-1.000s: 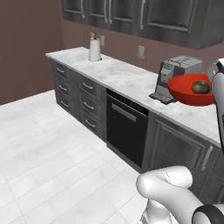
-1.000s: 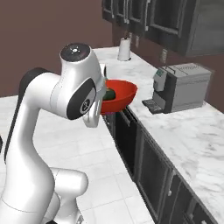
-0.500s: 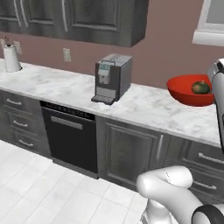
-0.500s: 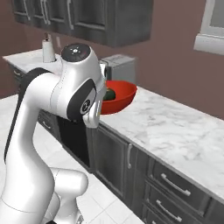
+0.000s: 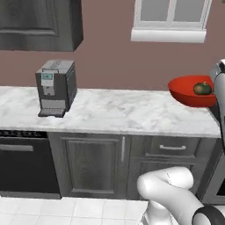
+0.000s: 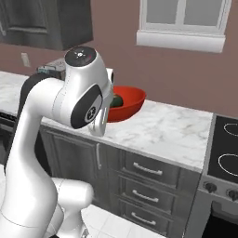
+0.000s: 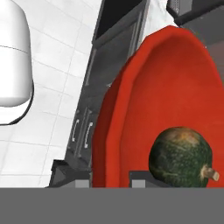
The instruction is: Pick the squash from the sink and place it in the bowl. Then pick the bowl and place it in the microwave. Then close the microwave door and press the start button.
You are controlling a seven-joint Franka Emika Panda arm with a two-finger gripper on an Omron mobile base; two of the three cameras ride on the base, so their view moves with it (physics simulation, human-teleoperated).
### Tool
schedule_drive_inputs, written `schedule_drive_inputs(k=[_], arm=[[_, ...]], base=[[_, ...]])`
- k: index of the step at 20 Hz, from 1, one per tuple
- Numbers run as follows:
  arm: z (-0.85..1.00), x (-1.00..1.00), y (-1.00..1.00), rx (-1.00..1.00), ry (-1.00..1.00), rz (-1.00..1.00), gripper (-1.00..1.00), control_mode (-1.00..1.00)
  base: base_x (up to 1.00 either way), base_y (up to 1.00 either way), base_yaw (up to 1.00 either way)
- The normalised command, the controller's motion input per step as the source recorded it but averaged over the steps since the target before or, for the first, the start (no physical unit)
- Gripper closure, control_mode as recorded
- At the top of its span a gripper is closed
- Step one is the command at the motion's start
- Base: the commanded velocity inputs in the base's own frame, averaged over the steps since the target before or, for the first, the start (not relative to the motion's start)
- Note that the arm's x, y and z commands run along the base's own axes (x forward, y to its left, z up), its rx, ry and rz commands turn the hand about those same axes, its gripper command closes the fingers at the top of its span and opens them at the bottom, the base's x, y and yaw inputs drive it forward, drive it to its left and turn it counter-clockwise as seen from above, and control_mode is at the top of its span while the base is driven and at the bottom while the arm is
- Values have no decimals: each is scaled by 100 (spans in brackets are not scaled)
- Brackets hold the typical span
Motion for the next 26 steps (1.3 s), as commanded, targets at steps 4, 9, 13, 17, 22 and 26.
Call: schedule_drive_inputs(k=[4, 9, 13, 17, 22, 26], arm=[[0, 0, 0, 0, 0, 0, 100, 100], [0, 0, 0, 0, 0, 0, 100, 100], [0, 0, 0, 0, 0, 0, 100, 100], [0, 0, 0, 0, 0, 0, 100, 100], [0, 0, 0, 0, 0, 0, 100, 100], [0, 0, 0, 0, 0, 0, 100, 100]], base=[[12, -11, -52], [12, -9, -48], [20, -7, -46], [27, -9, -45], [30, -10, -44], [37, -14, -45]])
